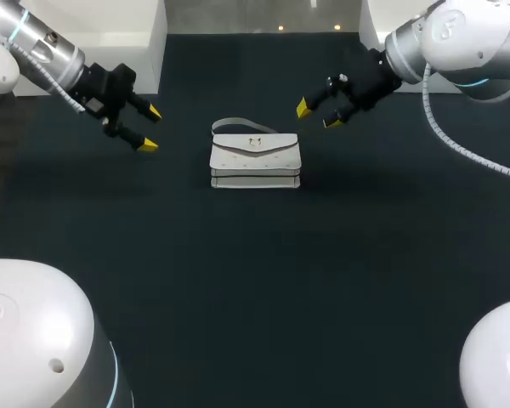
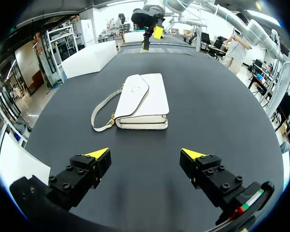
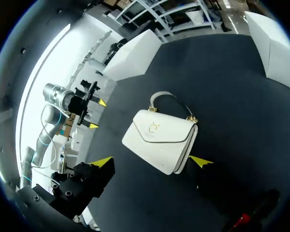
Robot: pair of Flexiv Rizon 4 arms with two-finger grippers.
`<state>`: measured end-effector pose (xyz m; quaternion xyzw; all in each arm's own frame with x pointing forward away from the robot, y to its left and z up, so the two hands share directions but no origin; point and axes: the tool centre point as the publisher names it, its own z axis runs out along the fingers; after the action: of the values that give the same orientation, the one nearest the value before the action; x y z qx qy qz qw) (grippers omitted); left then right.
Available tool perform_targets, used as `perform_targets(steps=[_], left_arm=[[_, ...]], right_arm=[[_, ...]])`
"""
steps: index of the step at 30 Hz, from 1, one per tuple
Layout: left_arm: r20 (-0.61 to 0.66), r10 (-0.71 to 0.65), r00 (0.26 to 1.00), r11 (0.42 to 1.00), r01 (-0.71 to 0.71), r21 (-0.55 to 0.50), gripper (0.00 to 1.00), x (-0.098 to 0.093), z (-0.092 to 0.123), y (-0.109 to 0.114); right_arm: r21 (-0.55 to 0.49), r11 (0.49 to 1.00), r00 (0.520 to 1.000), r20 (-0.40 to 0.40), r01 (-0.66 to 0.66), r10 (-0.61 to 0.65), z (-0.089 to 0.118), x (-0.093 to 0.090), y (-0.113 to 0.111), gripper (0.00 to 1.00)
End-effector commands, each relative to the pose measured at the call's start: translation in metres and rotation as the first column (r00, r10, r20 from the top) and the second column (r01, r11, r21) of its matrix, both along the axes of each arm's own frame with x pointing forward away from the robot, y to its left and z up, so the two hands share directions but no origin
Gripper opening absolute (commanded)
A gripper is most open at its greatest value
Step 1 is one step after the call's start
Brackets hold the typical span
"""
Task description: Pick up the bag, open it, inspect its contents, close it, and place it on the opposite side
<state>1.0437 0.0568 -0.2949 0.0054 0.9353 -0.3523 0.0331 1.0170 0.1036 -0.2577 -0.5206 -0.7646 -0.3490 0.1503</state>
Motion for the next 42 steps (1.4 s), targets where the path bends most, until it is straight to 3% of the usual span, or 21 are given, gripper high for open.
perform_targets(steps=[1, 12, 16, 20, 28, 36, 42], left_arm=[[0.002, -0.001, 1.0, 1.0, 0.001, -0.003, 1.0, 0.0, -0.001, 0.0], [0.002, -0.001, 1.0, 1.0, 0.001, -0.003, 1.0, 0.0, -0.001, 0.0], [0.093, -0.063, 0.994, 0.998, 0.061, 0.023, 1.0, -0.003, 0.001, -0.014], [0.202, -0.082, 0.976, 0.997, 0.079, 0.021, 1.0, -0.006, 0.008, -0.025], [0.353, -0.115, 0.929, 0.993, 0.102, 0.054, 1.0, -0.005, 0.021, -0.037], [0.463, -0.146, 0.874, 0.989, 0.127, 0.072, 1.0, -0.008, 0.033, -0.049], [0.483, -0.153, 0.862, 0.988, 0.133, 0.075, 1.0, -0.003, 0.036, -0.053]], right_arm=[[-0.335, 0.942, 0.991, 0.117, -0.02, 0.062, 0.004, -0.007, 0.011, 1.0], [-0.335, 0.942, 0.991, 0.117, -0.02, 0.062, 0.004, -0.007, 0.011, 1.0], [-0.478, 0.874, 0.924, 0.285, -0.093, 0.255, 0.012, -0.012, 0.022, 1.0], [-0.569, 0.811, 0.839, 0.368, -0.137, 0.401, 0.012, -0.019, 0.028, 1.0], [-0.693, 0.705, 0.718, 0.413, -0.152, 0.56, 0.003, -0.032, 0.034, 1.0], [-0.734, 0.655, 0.571, 0.464, -0.18, 0.677, -0.006, -0.043, 0.035, 1.0], [-0.734, 0.655, 0.571, 0.464, -0.18, 0.677, -0.006, -0.043, 0.035, 1.0]])
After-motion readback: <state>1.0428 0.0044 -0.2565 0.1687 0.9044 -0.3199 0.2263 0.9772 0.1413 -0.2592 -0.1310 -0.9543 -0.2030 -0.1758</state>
